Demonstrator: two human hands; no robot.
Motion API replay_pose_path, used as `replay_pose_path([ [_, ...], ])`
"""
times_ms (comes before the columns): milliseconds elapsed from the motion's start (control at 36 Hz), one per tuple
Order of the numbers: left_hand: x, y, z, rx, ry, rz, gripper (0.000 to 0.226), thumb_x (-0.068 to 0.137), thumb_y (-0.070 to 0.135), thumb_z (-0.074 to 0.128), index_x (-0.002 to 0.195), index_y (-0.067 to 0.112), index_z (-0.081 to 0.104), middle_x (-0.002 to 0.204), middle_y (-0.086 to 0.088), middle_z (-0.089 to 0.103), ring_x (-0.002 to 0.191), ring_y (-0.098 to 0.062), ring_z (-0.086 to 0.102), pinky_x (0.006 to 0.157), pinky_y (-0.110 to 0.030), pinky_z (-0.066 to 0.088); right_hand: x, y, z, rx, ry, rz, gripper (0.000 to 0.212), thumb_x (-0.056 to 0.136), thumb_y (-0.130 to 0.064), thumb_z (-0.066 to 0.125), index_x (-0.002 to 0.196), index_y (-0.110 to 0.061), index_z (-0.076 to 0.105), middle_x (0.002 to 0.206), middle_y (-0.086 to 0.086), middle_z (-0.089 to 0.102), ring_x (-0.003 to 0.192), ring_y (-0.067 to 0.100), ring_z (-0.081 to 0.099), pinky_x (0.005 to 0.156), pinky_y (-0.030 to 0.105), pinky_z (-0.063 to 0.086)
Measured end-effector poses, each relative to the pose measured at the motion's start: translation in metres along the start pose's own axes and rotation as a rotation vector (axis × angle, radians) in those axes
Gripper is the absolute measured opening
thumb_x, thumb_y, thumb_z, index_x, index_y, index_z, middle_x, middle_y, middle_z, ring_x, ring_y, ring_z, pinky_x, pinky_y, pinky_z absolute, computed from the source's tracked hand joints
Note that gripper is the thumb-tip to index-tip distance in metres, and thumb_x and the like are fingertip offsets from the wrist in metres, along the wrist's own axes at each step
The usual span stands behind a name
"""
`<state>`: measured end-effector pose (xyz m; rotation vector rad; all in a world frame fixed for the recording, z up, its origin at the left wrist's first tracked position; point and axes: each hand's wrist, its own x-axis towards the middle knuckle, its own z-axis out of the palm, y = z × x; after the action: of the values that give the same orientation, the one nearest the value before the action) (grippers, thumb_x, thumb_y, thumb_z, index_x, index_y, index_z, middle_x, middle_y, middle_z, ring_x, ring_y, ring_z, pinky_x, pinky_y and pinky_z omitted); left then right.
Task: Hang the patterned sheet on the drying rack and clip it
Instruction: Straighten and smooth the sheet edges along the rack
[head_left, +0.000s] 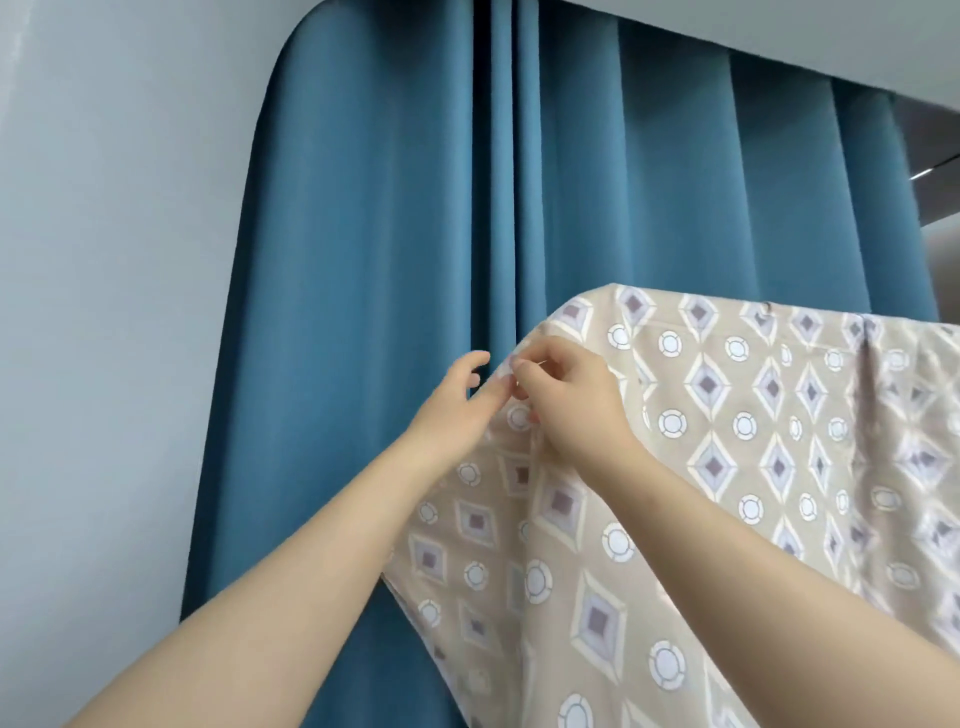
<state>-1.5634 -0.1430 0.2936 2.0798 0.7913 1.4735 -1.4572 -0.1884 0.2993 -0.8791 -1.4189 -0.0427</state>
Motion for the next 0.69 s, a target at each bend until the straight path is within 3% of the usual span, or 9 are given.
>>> replay_pose_path([
  [56, -0.003, 0.001, 0.015, -0.004, 0.04, 0.065, 0.04, 0.092, 0.044, 0.047, 0.13, 0.032, 0.043, 0.129, 0.011, 0.046, 0.122, -0.011, 0.045, 0.093, -0.025, 0.034, -0.003, 0.006, -0.01, -0.011, 0.019, 0.011, 0.022, 0.086, -0.014, 0.051, 0.067, -0.024, 0.058, 0.064, -0.003, 0.06, 0.061, 0.018, 0.056, 0.065, 0.033, 0.048],
  [167, -0.01, 0.008, 0.037, 0.096, 0.364, 0.328, 0.021, 0.089, 0.022, 0.055, 0.111, 0.024, 0.055, 0.106, 0.017, 0.045, 0.111, -0.008, 0.045, 0.086, -0.017, 0.03, -0.01, 0.021, -0.029, -0.029, 0.064, 0.062, 0.022, 0.085, -0.012, 0.051, 0.067, -0.022, 0.057, 0.057, -0.004, 0.059, 0.054, 0.017, 0.053, 0.061, 0.036, 0.048],
  [222, -0.015, 0.017, 0.049, 0.057, 0.391, 0.429, 0.015, 0.088, 0.013, 0.055, 0.098, 0.023, 0.057, 0.093, 0.022, 0.048, 0.103, -0.01, 0.05, 0.085, -0.017, 0.034, -0.015, 0.027, -0.043, -0.052, 0.095, 0.102, 0.019, 0.085, -0.013, 0.05, 0.07, -0.021, 0.058, 0.055, -0.005, 0.058, 0.051, 0.012, 0.052, 0.052, 0.029, 0.044],
  [333, -0.022, 0.033, 0.078, -0.01, 0.278, 0.535, 0.02, 0.086, 0.009, 0.056, 0.089, 0.028, 0.051, 0.087, 0.022, 0.053, 0.078, 0.002, 0.053, 0.073, -0.009, 0.04, -0.027, 0.032, -0.071, -0.068, 0.136, 0.158, 0.016, 0.086, -0.011, 0.049, 0.074, -0.016, 0.06, 0.065, -0.001, 0.058, 0.053, 0.013, 0.05, 0.049, 0.021, 0.041],
  [417, -0.028, 0.041, 0.114, -0.104, 0.157, 0.478, 0.017, 0.087, 0.012, 0.057, 0.088, 0.028, 0.052, 0.088, 0.019, 0.055, 0.075, 0.004, 0.054, 0.067, -0.004, 0.039, -0.039, 0.04, -0.104, -0.117, 0.187, 0.205, 0.016, 0.085, -0.013, 0.049, 0.075, -0.018, 0.06, 0.064, -0.005, 0.059, 0.056, 0.012, 0.052, 0.054, 0.024, 0.039],
  [556, -0.05, 0.048, 0.184, -0.195, -0.013, 0.35, 0.014, 0.087, 0.019, 0.058, 0.085, 0.032, 0.054, 0.096, 0.013, 0.059, 0.078, 0.004, 0.055, 0.068, -0.006, 0.039, -0.069, 0.056, -0.17, -0.174, 0.259, 0.264, 0.013, 0.085, -0.012, 0.05, 0.08, -0.014, 0.062, 0.063, -0.006, 0.059, 0.053, 0.01, 0.051, 0.047, 0.016, 0.039],
  [694, -0.073, 0.058, 0.263, -0.24, -0.181, 0.244, 0.017, 0.087, 0.021, 0.058, 0.075, 0.033, 0.053, 0.088, 0.016, 0.059, 0.075, 0.005, 0.054, 0.064, -0.006, 0.038, -0.103, 0.079, -0.241, -0.211, 0.301, 0.352, 0.017, 0.087, -0.01, 0.051, 0.074, -0.017, 0.058, 0.063, -0.003, 0.058, 0.052, 0.009, 0.048, 0.048, 0.018, 0.038],
])
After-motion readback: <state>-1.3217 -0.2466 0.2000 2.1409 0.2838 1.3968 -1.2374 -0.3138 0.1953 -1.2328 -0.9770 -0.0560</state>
